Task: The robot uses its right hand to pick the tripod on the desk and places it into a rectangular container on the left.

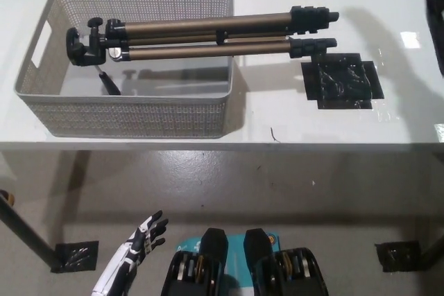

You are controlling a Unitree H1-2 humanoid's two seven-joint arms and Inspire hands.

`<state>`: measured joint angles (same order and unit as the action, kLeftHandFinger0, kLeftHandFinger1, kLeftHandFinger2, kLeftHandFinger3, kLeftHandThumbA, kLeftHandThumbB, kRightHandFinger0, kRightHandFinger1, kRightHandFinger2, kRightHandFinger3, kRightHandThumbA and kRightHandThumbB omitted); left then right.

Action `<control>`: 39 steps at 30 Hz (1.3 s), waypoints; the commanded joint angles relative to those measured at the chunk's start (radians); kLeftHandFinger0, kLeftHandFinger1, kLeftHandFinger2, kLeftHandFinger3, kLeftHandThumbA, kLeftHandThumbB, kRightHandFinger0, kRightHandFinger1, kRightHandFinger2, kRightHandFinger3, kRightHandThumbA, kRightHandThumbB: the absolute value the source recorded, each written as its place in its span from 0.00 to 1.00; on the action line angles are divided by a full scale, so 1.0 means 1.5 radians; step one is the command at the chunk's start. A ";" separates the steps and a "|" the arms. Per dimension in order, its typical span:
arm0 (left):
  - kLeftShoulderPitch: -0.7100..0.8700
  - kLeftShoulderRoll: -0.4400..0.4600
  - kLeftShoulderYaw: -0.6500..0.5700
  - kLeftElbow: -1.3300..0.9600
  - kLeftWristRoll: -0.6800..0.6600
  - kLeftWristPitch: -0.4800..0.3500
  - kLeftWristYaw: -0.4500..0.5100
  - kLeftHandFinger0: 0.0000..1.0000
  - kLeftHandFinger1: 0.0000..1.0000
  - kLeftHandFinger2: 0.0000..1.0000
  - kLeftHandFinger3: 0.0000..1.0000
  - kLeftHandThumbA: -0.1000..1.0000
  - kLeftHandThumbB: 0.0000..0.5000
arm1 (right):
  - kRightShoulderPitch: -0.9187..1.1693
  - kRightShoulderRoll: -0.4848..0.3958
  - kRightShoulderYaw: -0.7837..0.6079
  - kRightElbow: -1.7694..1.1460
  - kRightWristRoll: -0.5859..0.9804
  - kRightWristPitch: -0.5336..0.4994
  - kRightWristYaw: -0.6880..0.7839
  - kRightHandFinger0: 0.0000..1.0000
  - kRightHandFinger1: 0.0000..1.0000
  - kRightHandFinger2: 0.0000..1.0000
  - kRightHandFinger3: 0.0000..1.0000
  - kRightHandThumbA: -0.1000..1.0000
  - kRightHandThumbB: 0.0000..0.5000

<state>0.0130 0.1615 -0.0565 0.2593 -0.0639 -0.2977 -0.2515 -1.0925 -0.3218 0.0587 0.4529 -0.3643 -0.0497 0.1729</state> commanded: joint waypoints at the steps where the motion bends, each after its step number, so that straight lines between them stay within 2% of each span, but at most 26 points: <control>1: -0.001 0.004 0.016 -0.022 -0.012 -0.020 0.010 1.00 1.00 1.00 1.00 1.00 0.41 | 0.325 -0.119 -0.350 -0.719 0.439 0.010 -0.071 1.00 1.00 1.00 1.00 1.00 0.77; 2: 0.000 0.004 0.015 -0.016 -0.009 -0.027 0.010 1.00 1.00 1.00 1.00 1.00 0.40 | 0.382 -0.101 -0.346 -0.748 0.464 -0.012 -0.094 1.00 1.00 1.00 1.00 1.00 0.77; 4: 0.006 0.003 0.014 -0.017 -0.010 -0.028 0.008 1.00 1.00 1.00 1.00 1.00 0.39 | 0.460 -0.079 -0.329 -0.766 0.470 -0.064 -0.110 1.00 1.00 1.00 1.00 1.00 0.69; 5: 0.005 0.005 0.013 -0.013 -0.008 -0.037 0.007 1.00 1.00 1.00 1.00 1.00 0.35 | 0.507 -0.062 -0.319 -0.778 0.456 -0.084 -0.118 1.00 1.00 1.00 1.00 1.00 0.69; 7: 0.004 0.004 0.012 -0.014 -0.008 -0.036 0.007 1.00 1.00 1.00 1.00 1.00 0.35 | 0.534 -0.052 -0.311 -0.783 0.457 -0.097 -0.123 1.00 1.00 1.00 1.00 1.00 0.69; 9: 0.004 0.002 0.014 -0.016 -0.011 -0.031 0.008 1.00 1.00 1.00 1.00 1.00 0.37 | 0.602 -0.036 -0.278 -0.776 0.487 -0.127 -0.111 1.00 1.00 1.00 1.00 1.00 0.76; 12: 0.005 0.007 0.014 -0.013 -0.007 -0.038 0.007 1.00 1.00 1.00 1.00 1.00 0.37 | 0.657 -0.020 -0.256 -0.771 0.513 -0.152 -0.104 1.00 1.00 1.00 1.00 1.00 0.76; 14: 0.001 0.008 0.016 -0.014 -0.006 -0.031 0.010 1.00 1.00 1.00 1.00 1.00 0.38 | 0.680 -0.014 -0.246 -0.768 0.549 -0.147 -0.097 1.00 1.00 1.00 1.00 1.00 0.82; 16: 0.013 0.008 0.016 -0.023 -0.006 -0.025 0.010 1.00 1.00 1.00 1.00 1.00 0.42 | 0.711 -0.016 -0.235 -0.772 0.578 -0.151 -0.084 1.00 1.00 1.00 1.00 1.00 0.80; 17: 0.007 0.004 0.015 -0.020 -0.006 -0.024 0.011 1.00 1.00 1.00 1.00 1.00 0.43 | 0.731 -0.013 -0.225 -0.773 0.604 -0.138 -0.074 1.00 1.00 1.00 1.00 1.00 0.85; 18: -0.002 0.003 0.014 -0.016 -0.006 -0.026 0.010 1.00 1.00 1.00 1.00 1.00 0.39 | 0.734 -0.006 -0.218 -0.774 0.607 -0.126 -0.074 1.00 1.00 1.00 1.00 1.00 0.88; 20: -0.011 0.000 0.015 -0.007 -0.004 -0.034 0.014 1.00 1.00 1.00 1.00 1.00 0.37 | 0.739 0.009 -0.191 -0.732 0.600 -0.141 -0.036 1.00 1.00 1.00 1.00 1.00 0.82; 23: 0.000 -0.002 0.016 -0.009 -0.007 -0.035 0.015 1.00 1.00 1.00 1.00 1.00 0.45 | 0.772 0.070 -0.139 -0.666 0.570 -0.138 0.000 1.00 1.00 1.00 1.00 1.00 0.76; 25: 0.008 -0.002 0.016 -0.017 -0.010 -0.032 0.013 1.00 1.00 1.00 1.00 1.00 0.46 | 0.797 0.105 -0.101 -0.587 0.524 -0.151 0.036 1.00 1.00 1.00 1.00 1.00 0.68; 27: 0.006 -0.004 0.015 -0.014 -0.004 -0.039 0.016 1.00 1.00 1.00 1.00 1.00 0.39 | 0.819 0.134 -0.087 -0.512 0.479 -0.161 0.047 1.00 1.00 1.00 1.00 1.00 0.74; 28: 0.002 -0.004 0.014 -0.013 0.000 -0.040 0.017 1.00 1.00 1.00 1.00 1.00 0.36 | 0.820 0.152 -0.081 -0.463 0.479 -0.164 0.058 1.00 1.00 1.00 1.00 1.00 0.70; 30: -0.006 -0.005 0.017 -0.005 -0.004 -0.046 0.016 1.00 1.00 1.00 1.00 1.00 0.39 | 0.807 0.175 -0.076 -0.388 0.468 -0.176 0.069 1.00 1.00 1.00 1.00 1.00 0.72; 34: -0.011 -0.010 0.018 -0.013 -0.002 -0.037 0.018 1.00 1.00 1.00 1.00 1.00 0.54 | 0.792 0.210 -0.071 -0.289 0.451 -0.172 0.077 1.00 1.00 1.00 1.00 1.00 0.57; 36: -0.011 -0.009 0.018 -0.015 -0.001 -0.041 0.018 1.00 1.00 1.00 1.00 1.00 0.55 | 0.788 0.214 -0.067 -0.259 0.448 -0.172 0.086 1.00 1.00 1.00 1.00 1.00 0.55; 37: -0.012 -0.008 0.018 -0.014 0.004 -0.045 0.019 1.00 1.00 1.00 1.00 1.00 0.54 | 0.784 0.218 -0.065 -0.245 0.448 -0.169 0.088 1.00 1.00 1.00 1.00 1.00 0.58; 38: -0.011 -0.008 0.018 -0.015 0.008 -0.048 0.022 1.00 1.00 1.00 1.00 1.00 0.51 | 0.778 0.223 -0.059 -0.220 0.453 -0.170 0.099 1.00 1.00 1.00 1.00 1.00 0.56; 39: -0.010 -0.008 0.018 -0.016 0.009 -0.047 0.023 1.00 1.00 1.00 1.00 1.00 0.54 | 0.775 0.224 -0.056 -0.210 0.455 -0.172 0.104 1.00 1.00 1.00 1.00 1.00 0.52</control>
<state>0.0096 0.1498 -0.0430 0.2709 -0.0627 -0.3140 -0.2429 0.1018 0.0092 -0.0365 0.0976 0.2356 -0.2132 0.2563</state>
